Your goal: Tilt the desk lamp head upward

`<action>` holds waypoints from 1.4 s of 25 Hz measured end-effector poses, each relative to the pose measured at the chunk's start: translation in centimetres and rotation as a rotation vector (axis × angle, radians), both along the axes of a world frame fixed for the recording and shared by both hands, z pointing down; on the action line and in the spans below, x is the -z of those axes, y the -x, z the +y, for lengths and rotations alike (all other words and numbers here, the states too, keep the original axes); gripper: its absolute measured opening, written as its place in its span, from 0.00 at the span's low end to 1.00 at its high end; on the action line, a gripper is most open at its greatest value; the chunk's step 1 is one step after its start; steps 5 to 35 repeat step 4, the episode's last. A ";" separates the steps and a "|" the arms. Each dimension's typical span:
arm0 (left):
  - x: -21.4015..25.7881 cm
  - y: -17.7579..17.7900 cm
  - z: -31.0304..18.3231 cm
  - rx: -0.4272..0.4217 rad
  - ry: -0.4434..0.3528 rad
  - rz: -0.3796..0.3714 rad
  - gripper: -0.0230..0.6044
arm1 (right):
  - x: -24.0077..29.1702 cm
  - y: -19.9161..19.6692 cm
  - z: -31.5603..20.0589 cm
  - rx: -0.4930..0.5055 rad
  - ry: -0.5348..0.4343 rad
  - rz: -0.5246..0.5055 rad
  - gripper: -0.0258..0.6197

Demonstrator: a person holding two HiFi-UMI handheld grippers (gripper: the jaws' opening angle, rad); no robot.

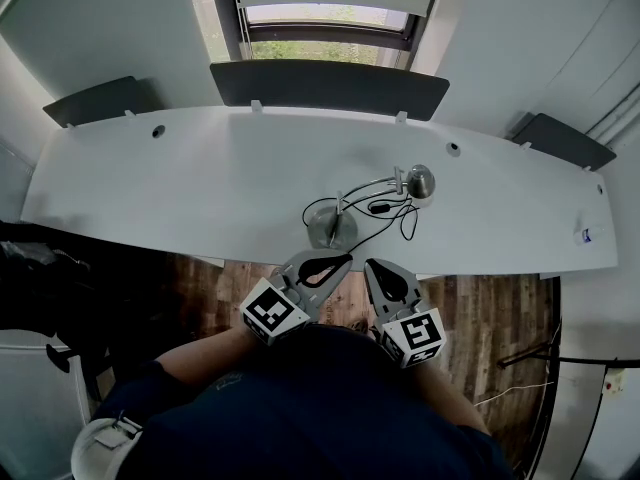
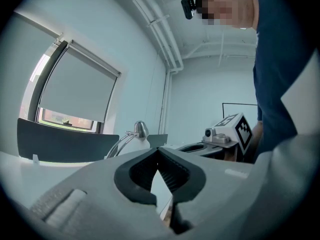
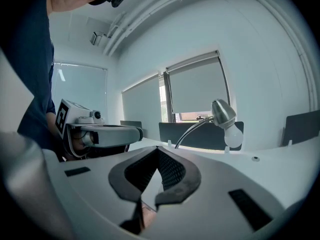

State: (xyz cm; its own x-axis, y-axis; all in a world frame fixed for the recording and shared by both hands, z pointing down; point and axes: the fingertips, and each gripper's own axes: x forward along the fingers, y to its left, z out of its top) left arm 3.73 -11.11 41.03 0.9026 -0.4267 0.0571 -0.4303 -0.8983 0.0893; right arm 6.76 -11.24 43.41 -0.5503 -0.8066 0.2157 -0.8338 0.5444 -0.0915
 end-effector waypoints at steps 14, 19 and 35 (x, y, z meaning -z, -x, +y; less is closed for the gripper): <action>0.1 0.1 0.0 -0.001 -0.016 -0.010 0.05 | -0.2 0.1 0.1 0.000 0.007 0.002 0.05; 0.1 0.1 0.0 -0.001 -0.016 -0.010 0.05 | -0.2 0.1 0.1 0.000 0.007 0.002 0.05; 0.1 0.1 0.0 -0.001 -0.016 -0.010 0.05 | -0.2 0.1 0.1 0.000 0.007 0.002 0.05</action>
